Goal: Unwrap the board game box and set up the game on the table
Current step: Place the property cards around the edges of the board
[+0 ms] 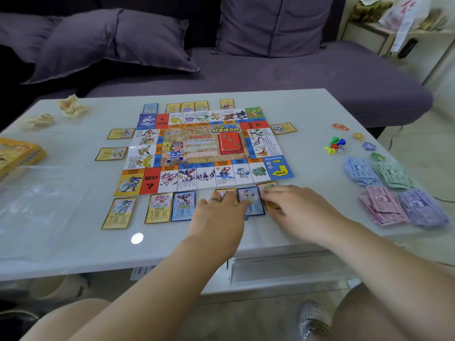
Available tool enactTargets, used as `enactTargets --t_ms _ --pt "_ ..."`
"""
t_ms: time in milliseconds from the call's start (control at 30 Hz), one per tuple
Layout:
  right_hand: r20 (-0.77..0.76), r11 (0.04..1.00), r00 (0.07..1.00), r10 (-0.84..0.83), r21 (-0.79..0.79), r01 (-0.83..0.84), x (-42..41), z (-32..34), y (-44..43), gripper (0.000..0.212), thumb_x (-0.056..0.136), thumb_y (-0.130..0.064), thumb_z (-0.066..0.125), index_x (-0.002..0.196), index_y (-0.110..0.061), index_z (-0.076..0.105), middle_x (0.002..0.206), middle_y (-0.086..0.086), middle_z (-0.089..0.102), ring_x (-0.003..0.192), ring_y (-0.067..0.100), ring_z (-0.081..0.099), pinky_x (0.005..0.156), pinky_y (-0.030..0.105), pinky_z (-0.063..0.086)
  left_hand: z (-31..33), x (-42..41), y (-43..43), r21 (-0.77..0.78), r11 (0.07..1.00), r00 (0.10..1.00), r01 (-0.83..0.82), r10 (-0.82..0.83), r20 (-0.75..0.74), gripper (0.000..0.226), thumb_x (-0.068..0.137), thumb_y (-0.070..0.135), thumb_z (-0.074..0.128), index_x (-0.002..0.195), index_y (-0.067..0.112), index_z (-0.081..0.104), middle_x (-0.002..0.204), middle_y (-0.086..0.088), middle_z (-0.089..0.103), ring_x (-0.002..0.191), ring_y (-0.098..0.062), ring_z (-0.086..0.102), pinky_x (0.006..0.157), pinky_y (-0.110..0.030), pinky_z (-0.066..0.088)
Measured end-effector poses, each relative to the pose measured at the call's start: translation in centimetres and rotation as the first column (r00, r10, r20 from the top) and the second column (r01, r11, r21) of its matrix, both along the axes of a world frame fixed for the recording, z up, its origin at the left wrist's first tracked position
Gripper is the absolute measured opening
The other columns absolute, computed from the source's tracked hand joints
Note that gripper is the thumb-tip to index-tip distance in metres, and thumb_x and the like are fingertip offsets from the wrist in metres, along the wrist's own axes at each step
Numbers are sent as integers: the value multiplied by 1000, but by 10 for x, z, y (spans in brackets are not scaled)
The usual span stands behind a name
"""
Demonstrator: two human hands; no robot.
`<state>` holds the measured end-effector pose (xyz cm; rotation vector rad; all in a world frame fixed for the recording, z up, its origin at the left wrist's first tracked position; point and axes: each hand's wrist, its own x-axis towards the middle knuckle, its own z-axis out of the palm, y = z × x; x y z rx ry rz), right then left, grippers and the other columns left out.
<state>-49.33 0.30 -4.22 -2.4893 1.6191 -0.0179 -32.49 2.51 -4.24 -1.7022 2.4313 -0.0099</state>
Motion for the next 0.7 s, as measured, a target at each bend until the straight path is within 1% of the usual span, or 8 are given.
enactTargets --t_ms 100,233,300,500,600,700 --pt "-61 1000 998 13 -22 -15 -2 2 2 36 94 -22 39 129 -26 51 130 -9 51 119 16 47 87 33 45 0 -2 0 -9 1000 1000 -9 9 -12 60 91 14 46 146 23 22 147 -5 29 129 -31 33 98 -40 36" --pt "-67 1000 998 17 -13 -18 -4 3 4 44 97 -22 36 139 -32 40 136 -9 47 123 18 44 92 34 41 -1 -6 -2 -21 1000 1000 -16 16 -26 59 91 13 46 145 23 24 145 -5 31 128 -30 33 96 -38 37" --pt "-76 1000 997 20 -18 -21 -4 2 4 45 98 -22 35 141 -35 36 137 -8 46 123 18 43 94 35 40 -1 -7 -2 -25 1000 999 -18 18 -27 59 91 14 46 145 24 23 145 -5 32 129 -29 33 96 -38 37" --pt "-106 999 994 27 -27 -30 -5 2 3 46 98 -22 34 142 -35 35 137 -7 44 124 19 43 94 35 37 -2 -9 -4 -32 999 999 -14 13 -32 61 92 15 47 146 24 21 146 -5 31 130 -29 32 97 -38 37" --pt "-97 999 995 27 -26 -29 -4 2 3 46 97 -21 35 142 -34 36 136 -7 45 123 19 43 93 35 37 -1 -10 -4 -29 999 1000 -17 16 -26 60 92 16 46 146 24 21 146 -5 31 130 -29 32 97 -38 36" --pt "-97 999 995 29 -24 -31 -4 2 4 47 98 -22 36 143 -34 32 136 -8 44 123 18 43 92 34 36 -1 -10 -4 -24 999 999 -21 21 -24 60 92 16 46 146 23 22 146 -5 32 130 -30 32 97 -38 36"
